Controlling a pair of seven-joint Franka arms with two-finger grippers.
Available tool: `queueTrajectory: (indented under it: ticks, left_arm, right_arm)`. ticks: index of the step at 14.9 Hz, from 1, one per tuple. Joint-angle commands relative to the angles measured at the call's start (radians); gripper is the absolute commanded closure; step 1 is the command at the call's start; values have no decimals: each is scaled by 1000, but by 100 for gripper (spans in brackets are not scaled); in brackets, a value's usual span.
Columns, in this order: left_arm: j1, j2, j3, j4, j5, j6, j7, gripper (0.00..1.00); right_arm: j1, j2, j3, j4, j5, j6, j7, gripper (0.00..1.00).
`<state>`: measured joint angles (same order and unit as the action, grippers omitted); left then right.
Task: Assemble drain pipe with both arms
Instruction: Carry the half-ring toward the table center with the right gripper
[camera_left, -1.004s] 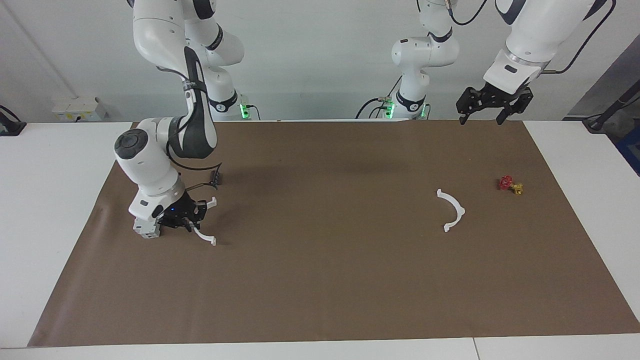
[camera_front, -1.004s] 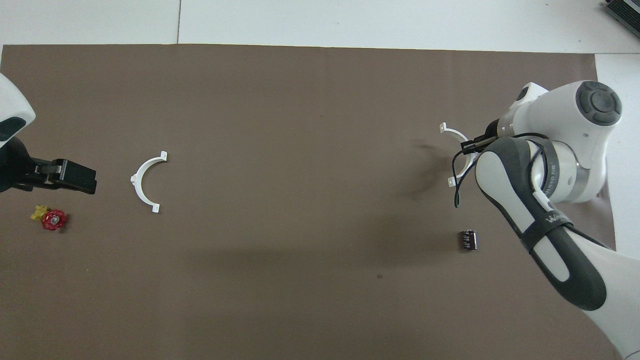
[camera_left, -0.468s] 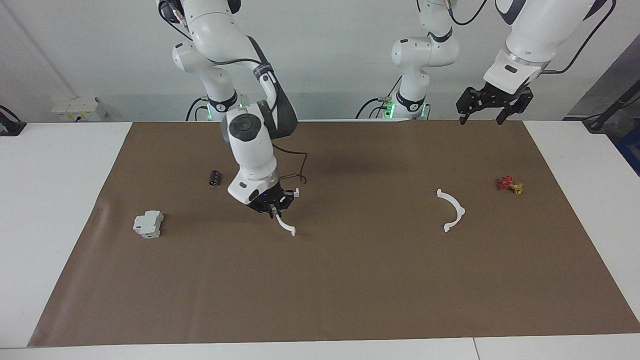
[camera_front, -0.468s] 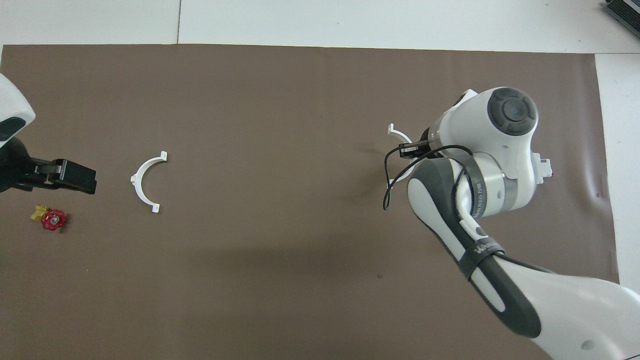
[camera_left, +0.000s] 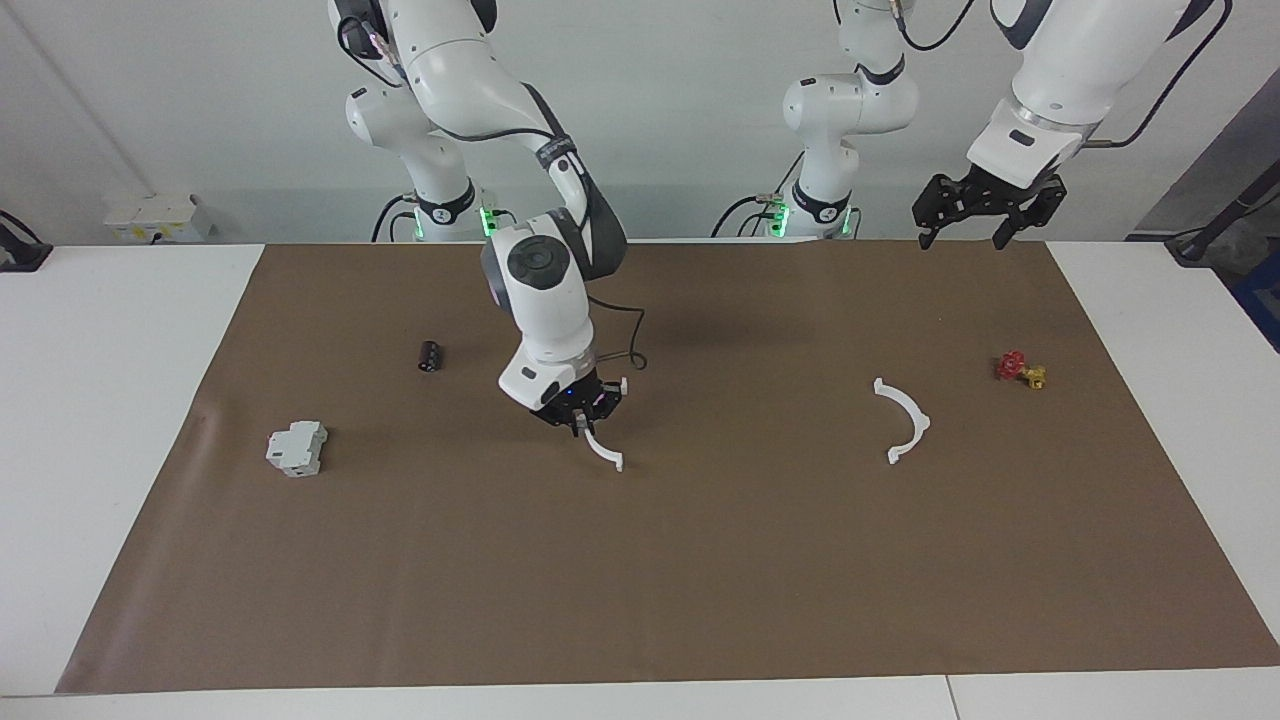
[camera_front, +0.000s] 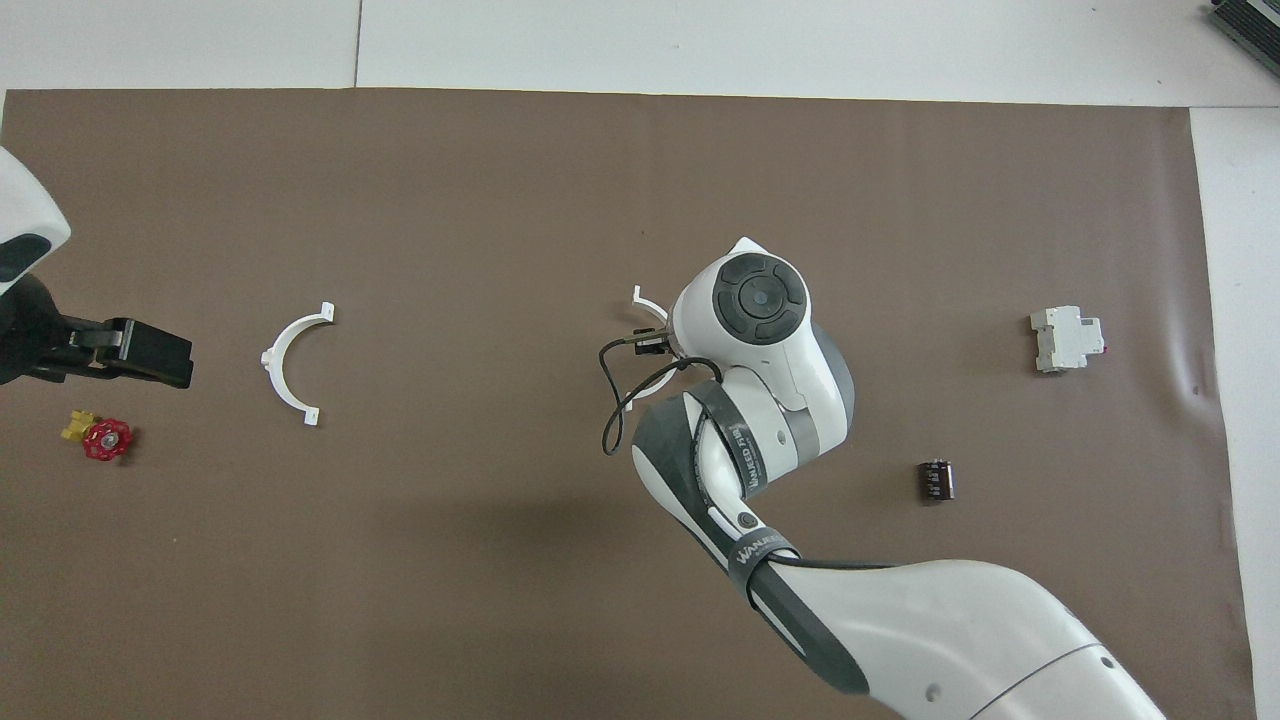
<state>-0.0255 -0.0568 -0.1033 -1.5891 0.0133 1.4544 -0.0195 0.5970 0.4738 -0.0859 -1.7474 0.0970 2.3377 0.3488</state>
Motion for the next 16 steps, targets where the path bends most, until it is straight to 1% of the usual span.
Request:
queueTrajectory:
  ticks: [1,5,9,10,11,12,14,16]
  left_arm:
    - [4,-17,-1,-11,1,-11,-4,0]
    - [4,-17,-1,-11,1,-11,-4,0]
    - [6,-17,-1,-11,1,-11,-4,0]
    - [4,-17,-1,-11,1,-11,-4,0]
    - [4,-17,-1,-11,1,-11,-4,0]
    - [4,-17,-1,-11,1,-11,-4,0]
    - [4,-17,-1,-11,1,-11,-4,0]
    - [4,-18,-3,-11,1,-28,0,0]
  right_arm:
    - [21,28,-1,16,-23,28,29,100]
    - [24,28,-1,6,-34,29,29,100]
    - [38,26,-1,-37,-36,80,29,100]
    - [41,26,-1,-37,-37,80,29,90]
    - [43,26,-1,-37,-37,80,29,56]
    - [49,25,-1,-35,-37,75,30,1]
    - [58,19,-5,-24,-42,58,30,0]
    - [47,-12,-15,-6,-40,3,35,0]
